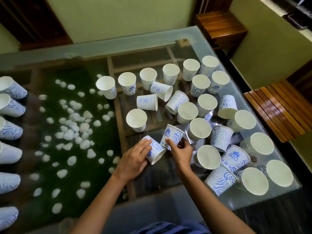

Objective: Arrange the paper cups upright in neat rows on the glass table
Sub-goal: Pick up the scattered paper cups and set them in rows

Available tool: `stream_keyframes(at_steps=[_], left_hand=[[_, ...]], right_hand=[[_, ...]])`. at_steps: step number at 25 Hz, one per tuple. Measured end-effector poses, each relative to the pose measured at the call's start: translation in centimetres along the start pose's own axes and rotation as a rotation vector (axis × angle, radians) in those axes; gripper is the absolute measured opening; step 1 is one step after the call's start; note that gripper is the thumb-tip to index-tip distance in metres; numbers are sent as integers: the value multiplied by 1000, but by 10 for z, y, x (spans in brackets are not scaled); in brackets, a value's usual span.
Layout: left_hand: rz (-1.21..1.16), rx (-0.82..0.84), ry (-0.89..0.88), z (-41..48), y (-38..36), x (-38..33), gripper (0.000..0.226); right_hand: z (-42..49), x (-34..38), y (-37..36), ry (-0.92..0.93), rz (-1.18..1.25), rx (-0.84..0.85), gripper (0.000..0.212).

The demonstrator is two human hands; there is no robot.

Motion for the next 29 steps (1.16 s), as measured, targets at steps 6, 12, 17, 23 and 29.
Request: stream_keyframes(at_steps=[6,12,17,23,29], left_hand=[[87,-19,71,-15,7,-12,73],[-253,-355,665,-91,32,25,66],[-511,-689,1152,-184,34,45,61],[-698,-942,1295,-299,59,66,56],[-581,-987,1262,-444,129,93,49]], right_hand=[[-10,8,1,45,11,169,35],[-31,8,-20,166,-116,366,54],[-77,-11,-65,283,-319,608,62],[-173,-58,-130,318,-423,857,66],[-305,-114,-203,444,-455,938,71]])
Point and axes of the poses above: each hand's wrist, its own z-axis towards the middle knuckle, its own y-axis out of the back of the hand, x = y × z, the point moved 8 cm from there along z, towards the middle knuckle, and after that the axes turned 1 degree about z, right-handed, at the moved point
